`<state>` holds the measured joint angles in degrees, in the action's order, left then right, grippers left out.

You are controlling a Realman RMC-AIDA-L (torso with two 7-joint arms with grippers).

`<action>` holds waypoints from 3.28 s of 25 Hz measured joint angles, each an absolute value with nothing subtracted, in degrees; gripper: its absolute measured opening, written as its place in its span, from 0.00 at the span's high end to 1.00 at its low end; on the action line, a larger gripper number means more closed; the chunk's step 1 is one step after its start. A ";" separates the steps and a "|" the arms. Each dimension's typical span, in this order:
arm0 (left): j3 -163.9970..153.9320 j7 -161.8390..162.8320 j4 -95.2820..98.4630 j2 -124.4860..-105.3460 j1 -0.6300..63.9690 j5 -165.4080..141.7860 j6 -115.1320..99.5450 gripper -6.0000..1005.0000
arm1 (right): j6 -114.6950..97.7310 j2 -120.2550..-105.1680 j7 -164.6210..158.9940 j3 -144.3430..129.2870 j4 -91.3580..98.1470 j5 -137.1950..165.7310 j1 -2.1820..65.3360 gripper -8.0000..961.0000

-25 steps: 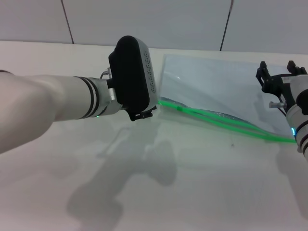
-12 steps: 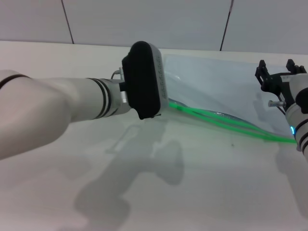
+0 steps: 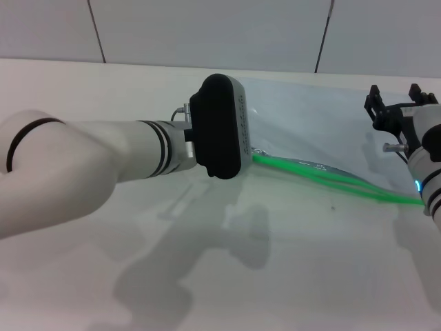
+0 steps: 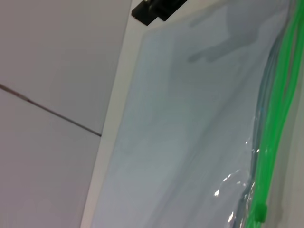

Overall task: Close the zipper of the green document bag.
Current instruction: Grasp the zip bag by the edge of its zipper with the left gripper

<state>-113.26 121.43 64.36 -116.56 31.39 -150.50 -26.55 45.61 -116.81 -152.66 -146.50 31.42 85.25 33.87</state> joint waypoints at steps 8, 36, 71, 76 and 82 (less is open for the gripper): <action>-114.44 122.61 65.92 -116.68 30.94 -150.99 -27.45 0.38 | 45.48 -116.89 -152.66 -146.51 30.85 85.25 33.72 0.25; -114.66 124.84 63.56 -116.66 31.91 -158.63 -27.37 0.38 | 44.64 -116.80 -153.09 -146.51 30.85 85.25 34.08 0.25; -119.28 124.77 54.83 -116.98 35.85 -157.85 -14.17 0.40 | 43.57 -116.89 -153.46 -146.51 30.76 85.25 34.92 0.25; -119.69 124.76 53.71 -116.98 36.06 -157.75 -12.34 0.41 | 43.25 -116.89 -153.46 -146.50 30.70 85.25 35.08 0.25; -120.66 125.06 52.19 -116.98 37.27 -156.39 -11.90 0.42 | 43.24 -116.89 -153.46 -146.50 30.67 85.25 35.08 0.25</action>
<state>-120.66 125.06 52.19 -116.98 37.27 -156.39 -11.90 43.24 -116.89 -153.46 -146.50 30.67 85.25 35.08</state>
